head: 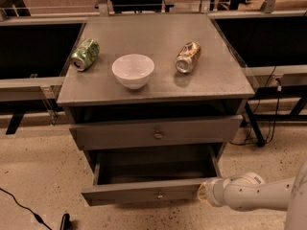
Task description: Close middle drawer
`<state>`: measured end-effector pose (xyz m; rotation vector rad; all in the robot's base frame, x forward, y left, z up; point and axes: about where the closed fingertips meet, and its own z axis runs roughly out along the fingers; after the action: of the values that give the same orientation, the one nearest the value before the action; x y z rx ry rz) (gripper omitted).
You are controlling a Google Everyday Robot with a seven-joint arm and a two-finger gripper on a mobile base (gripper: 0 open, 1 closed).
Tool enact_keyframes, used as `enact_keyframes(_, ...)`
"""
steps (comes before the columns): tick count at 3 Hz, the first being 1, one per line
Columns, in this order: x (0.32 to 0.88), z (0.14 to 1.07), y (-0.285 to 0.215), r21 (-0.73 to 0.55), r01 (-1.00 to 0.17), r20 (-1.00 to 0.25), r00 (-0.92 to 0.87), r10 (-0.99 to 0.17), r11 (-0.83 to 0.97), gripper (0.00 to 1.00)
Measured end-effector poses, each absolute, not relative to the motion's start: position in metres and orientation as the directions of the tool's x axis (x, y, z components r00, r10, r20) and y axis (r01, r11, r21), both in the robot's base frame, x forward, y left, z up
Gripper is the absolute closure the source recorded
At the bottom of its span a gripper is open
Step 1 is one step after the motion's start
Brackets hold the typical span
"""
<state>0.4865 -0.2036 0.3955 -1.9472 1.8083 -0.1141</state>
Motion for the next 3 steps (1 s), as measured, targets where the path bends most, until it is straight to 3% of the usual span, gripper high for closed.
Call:
enact_keyframes(1, 0.4865, 0.3955, -0.2036, -0.394, -0.919, -0.256, 0.125, -0.959, -0.014, 0.14)
enact_keyframes(2, 0.4865, 0.3955, -0.2036, -0.394, -0.919, -0.256, 0.125, -0.959, -0.014, 0.00)
enact_keyframes(3, 0.4865, 0.3955, -0.2036, -0.394, -0.919, -0.256, 0.125, -0.959, -0.014, 0.00)
